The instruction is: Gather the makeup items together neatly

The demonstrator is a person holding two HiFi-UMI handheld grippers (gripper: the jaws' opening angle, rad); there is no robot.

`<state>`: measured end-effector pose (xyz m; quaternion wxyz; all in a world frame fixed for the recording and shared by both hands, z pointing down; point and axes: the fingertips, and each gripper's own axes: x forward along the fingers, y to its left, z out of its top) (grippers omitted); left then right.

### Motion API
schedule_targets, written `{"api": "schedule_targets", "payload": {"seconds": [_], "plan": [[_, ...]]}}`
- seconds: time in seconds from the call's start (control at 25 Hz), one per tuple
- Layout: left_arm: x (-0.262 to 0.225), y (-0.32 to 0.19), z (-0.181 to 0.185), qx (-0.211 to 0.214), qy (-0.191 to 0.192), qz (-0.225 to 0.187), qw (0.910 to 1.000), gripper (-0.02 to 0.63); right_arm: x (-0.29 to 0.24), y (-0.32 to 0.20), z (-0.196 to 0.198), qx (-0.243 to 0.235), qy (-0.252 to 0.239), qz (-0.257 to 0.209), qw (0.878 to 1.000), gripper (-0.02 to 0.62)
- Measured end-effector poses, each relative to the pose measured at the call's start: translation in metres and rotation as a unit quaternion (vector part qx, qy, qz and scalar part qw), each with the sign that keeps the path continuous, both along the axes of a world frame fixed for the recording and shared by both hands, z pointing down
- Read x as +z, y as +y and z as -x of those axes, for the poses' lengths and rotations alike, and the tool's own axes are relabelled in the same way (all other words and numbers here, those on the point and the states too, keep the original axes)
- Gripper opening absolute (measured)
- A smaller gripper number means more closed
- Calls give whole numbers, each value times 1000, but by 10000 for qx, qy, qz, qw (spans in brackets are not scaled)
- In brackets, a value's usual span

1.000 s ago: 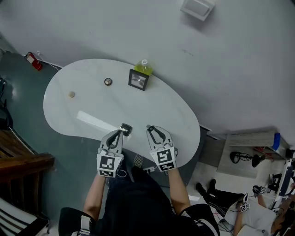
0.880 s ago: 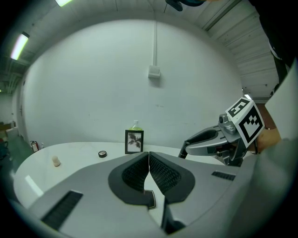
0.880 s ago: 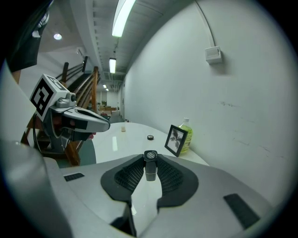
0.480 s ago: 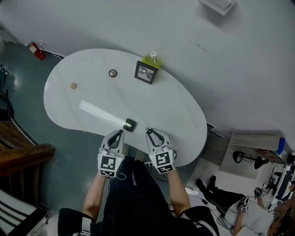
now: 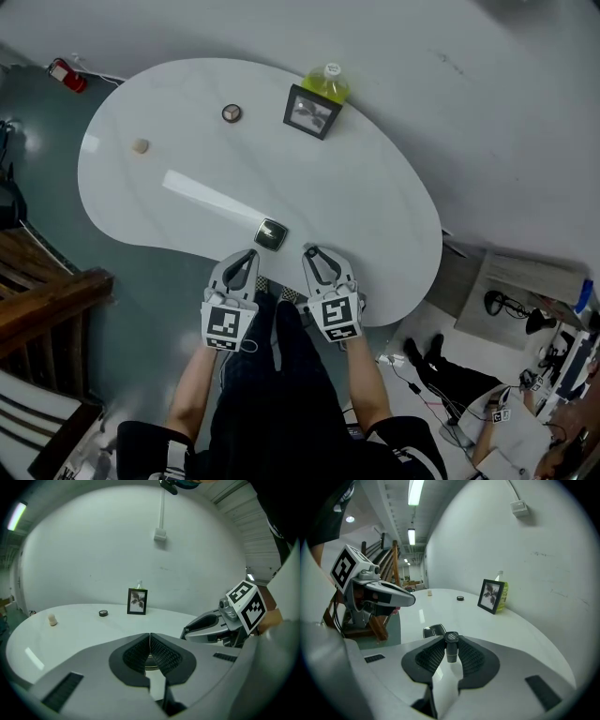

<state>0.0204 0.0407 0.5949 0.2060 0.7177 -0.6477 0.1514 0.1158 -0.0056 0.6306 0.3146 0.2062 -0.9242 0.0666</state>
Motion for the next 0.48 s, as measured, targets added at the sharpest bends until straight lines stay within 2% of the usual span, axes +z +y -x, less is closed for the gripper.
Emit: {"api": "schedule_targets", "payload": {"seconds": [0.48], "plan": [[23, 1, 3, -70, 156, 117, 9998, 20, 26, 4, 8, -105, 164, 43, 9998, 106]]}}
